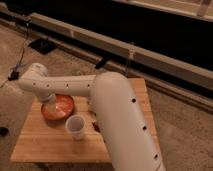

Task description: Pick up the ceramic bowl

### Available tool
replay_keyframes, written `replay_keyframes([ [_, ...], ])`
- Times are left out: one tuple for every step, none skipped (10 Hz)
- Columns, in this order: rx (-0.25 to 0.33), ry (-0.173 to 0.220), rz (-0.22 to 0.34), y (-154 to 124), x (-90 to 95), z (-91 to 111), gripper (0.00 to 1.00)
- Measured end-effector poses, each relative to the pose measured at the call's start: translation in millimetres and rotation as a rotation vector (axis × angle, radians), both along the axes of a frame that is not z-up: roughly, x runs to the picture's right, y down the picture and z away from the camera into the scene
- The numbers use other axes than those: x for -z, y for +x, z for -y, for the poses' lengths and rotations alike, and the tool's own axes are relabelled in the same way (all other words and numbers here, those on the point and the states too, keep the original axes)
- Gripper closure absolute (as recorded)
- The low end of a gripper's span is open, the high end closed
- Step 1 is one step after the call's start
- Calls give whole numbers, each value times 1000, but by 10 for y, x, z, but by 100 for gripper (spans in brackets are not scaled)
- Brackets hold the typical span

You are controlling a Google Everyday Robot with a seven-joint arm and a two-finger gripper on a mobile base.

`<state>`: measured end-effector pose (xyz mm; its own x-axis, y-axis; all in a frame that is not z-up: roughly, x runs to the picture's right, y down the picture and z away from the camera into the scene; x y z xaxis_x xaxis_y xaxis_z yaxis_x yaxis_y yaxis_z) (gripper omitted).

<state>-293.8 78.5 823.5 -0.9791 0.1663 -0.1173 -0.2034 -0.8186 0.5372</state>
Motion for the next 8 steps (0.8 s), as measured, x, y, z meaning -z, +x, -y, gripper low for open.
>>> replay_keyframes([
  [-10,-10,-9,45,-103,46,39],
  [-19,-19,-16,72,-172,63,39],
  [-28,-28,-25,103,-246,77,39],
  [-39,-36,-38,145,-346,108,39],
  [-53,-41,-51,186,-443,149,39],
  [-68,-42,-63,225,-510,176,39],
  [-84,-40,-75,258,-558,208,39],
  [-129,-34,-106,360,-651,290,39],
])
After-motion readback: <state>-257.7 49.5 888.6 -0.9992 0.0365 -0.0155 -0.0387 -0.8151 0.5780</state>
